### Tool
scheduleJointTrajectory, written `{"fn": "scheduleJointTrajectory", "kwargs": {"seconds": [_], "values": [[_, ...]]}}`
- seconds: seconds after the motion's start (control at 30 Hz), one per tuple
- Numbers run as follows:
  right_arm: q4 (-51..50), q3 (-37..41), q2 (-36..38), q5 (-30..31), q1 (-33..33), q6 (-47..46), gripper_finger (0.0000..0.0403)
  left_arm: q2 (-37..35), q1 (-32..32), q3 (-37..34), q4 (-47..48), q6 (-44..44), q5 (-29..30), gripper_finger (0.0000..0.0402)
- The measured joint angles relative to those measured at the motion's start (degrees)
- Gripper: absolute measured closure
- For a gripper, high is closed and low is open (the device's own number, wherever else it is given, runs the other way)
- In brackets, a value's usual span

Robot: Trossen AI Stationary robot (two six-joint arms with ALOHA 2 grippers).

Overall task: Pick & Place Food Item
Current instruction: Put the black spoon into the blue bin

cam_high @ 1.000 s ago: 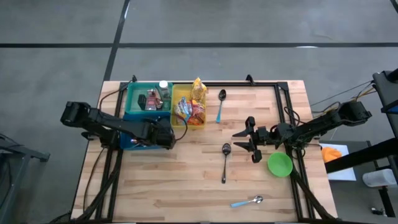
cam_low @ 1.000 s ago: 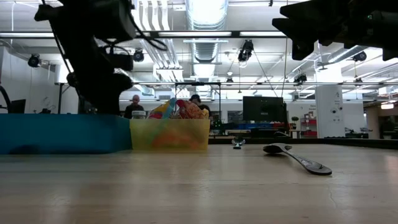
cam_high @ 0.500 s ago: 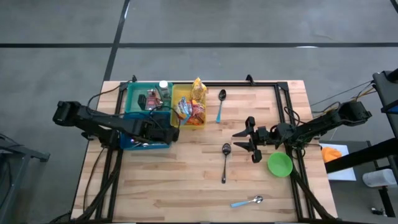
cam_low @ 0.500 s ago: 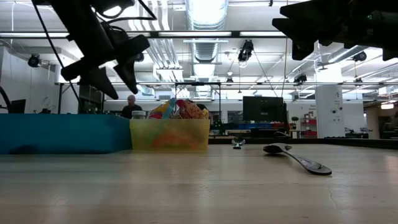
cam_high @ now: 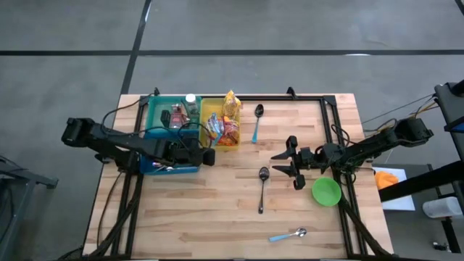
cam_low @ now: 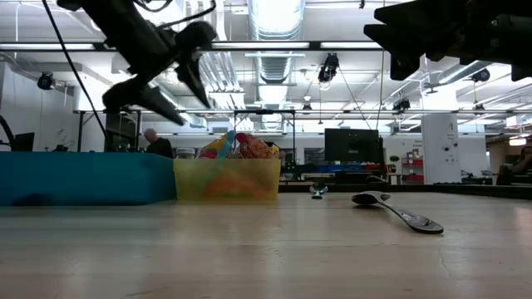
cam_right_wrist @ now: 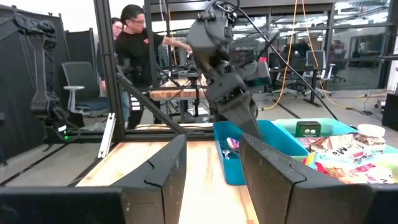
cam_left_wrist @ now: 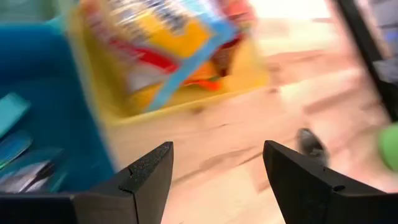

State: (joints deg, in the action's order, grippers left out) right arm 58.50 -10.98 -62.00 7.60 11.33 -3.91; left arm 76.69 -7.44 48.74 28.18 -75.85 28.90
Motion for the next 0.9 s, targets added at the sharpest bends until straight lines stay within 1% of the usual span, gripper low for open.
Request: {"fn": "scheduleJointTrajectory", "kwargs": {"seconds": [0.13,0.2,0.23,0.3,0.37,0.4,0.43,0.5,0.63,0.9], "values": [[0.0,0.0,0.0,0.0,0.0,-0.1,0.0256,0.0,0.0,-0.3,-7.0,11.1,0.1,0.0149],[0.0,0.0,0.0,0.0,0.0,0.0,0.0256,0.0,0.0,-0.3,-10.0,18.2,0.9,0.0149],[0.0,0.0,0.0,0.0,0.0,-0.1,0.0256,0.0,0.0,-0.3,-11.9,23.1,2.0,0.0149],[0.0,0.0,0.0,0.0,0.0,-0.1,0.0256,0.0,0.0,-0.3,-15.6,37.8,2.4,0.0149],[0.0,0.0,0.0,0.0,0.0,0.0,0.0256,0.0,0.0,-0.3,-19.7,53.0,0.1,0.0149],[0.0,0.0,0.0,0.0,0.0,-0.1,0.0256,0.0,0.0,-0.3,-21.1,59.2,-0.7,0.0149],[0.0,0.0,0.0,0.0,0.0,-0.1,0.0256,0.0,-0.1,-0.3,-22.1,63.0,-1.7,0.0149],[0.0,0.0,0.0,0.0,0.0,0.0,0.0256,0.0,-0.1,-0.3,-23.8,64.9,-2.9,0.0149],[0.0,0.0,0.0,0.0,0.0,-0.1,0.0256,0.0,0.1,-0.3,-25.0,63.5,-2.8,0.0149],[0.0,0.0,0.0,0.0,0.0,0.0,0.0256,0.0,0.1,-0.3,-25.2,63.4,-3.0,0.0149]]}}
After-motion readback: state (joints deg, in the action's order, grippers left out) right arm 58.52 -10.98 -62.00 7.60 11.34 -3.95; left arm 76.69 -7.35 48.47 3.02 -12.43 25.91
